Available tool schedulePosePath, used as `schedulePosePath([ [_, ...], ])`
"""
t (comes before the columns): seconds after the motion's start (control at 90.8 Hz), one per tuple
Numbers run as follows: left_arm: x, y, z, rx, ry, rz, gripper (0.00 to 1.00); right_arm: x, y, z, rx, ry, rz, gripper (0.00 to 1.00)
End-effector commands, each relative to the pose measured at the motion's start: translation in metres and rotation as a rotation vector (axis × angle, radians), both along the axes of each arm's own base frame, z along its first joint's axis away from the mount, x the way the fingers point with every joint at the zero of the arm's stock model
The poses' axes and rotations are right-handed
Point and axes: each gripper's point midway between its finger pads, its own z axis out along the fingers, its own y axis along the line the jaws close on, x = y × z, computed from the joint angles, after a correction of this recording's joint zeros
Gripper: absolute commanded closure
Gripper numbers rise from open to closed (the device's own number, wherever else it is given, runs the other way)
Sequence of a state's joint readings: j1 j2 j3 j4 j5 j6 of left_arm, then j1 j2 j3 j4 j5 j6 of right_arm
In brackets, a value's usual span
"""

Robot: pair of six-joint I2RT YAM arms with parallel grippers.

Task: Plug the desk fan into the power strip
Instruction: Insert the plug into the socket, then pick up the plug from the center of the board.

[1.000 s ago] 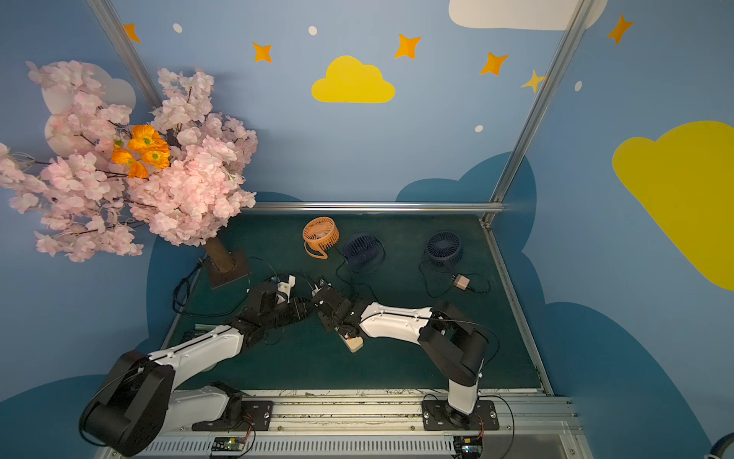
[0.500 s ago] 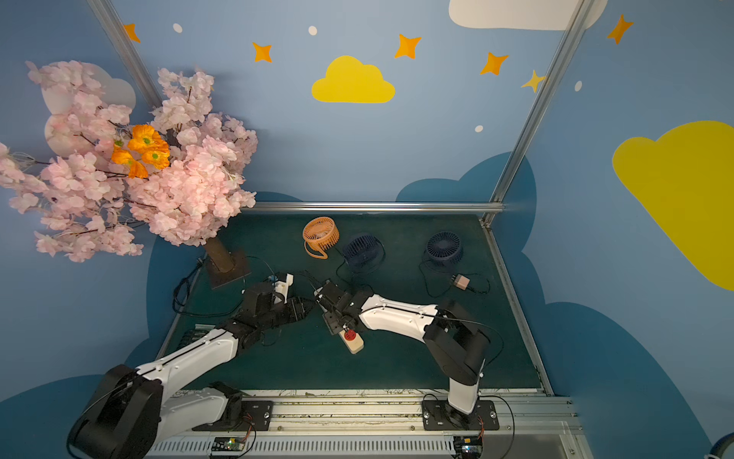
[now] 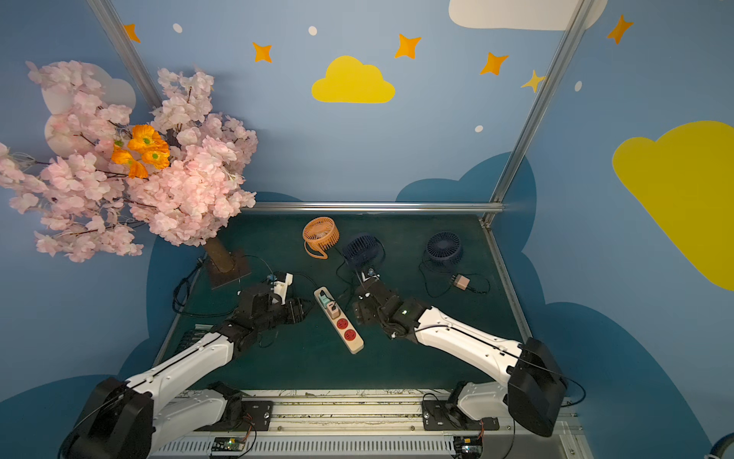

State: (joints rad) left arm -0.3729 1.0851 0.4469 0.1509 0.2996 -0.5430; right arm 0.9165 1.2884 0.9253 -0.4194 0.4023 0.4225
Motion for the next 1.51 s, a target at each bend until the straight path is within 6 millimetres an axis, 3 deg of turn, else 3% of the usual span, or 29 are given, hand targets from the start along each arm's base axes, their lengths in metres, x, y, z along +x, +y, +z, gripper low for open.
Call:
schedulePosePath([
  [0.0,0.002,-0.005,0.029,0.03,-0.11,-0.075,0.41,0.03,-0.05,0.023,0.052,-0.094,-0.201,0.08],
  [0.132,0.0,-0.008,0.048,0.053,-0.174,-0.124,0.35,0.058,-0.127,0.021,0.043,-0.075,-0.403,0.08],
  [0.319,-0.003,-0.015,0.059,0.034,-0.223,-0.174,0.32,0.082,-0.233,-0.013,0.244,0.097,-0.712,0.08],
  [0.463,-0.006,-0.023,0.062,0.014,-0.253,-0.207,0.32,0.096,-0.286,-0.04,0.34,0.184,-0.845,0.11],
  [0.639,-0.007,-0.029,0.059,0.027,-0.261,-0.222,0.31,0.118,-0.314,-0.057,0.382,0.26,-0.859,0.11],
  [0.804,-0.006,-0.032,0.051,0.038,-0.25,-0.219,0.31,0.131,-0.327,-0.08,0.479,0.327,-1.003,0.13],
  [1.178,0.0,-0.038,0.041,0.061,-0.231,-0.238,0.31,0.133,-0.341,-0.11,0.704,0.268,-1.37,0.23],
  [1.498,-0.002,-0.038,0.04,0.072,-0.244,-0.246,0.3,0.131,-0.342,-0.13,0.831,0.236,-1.494,0.33],
])
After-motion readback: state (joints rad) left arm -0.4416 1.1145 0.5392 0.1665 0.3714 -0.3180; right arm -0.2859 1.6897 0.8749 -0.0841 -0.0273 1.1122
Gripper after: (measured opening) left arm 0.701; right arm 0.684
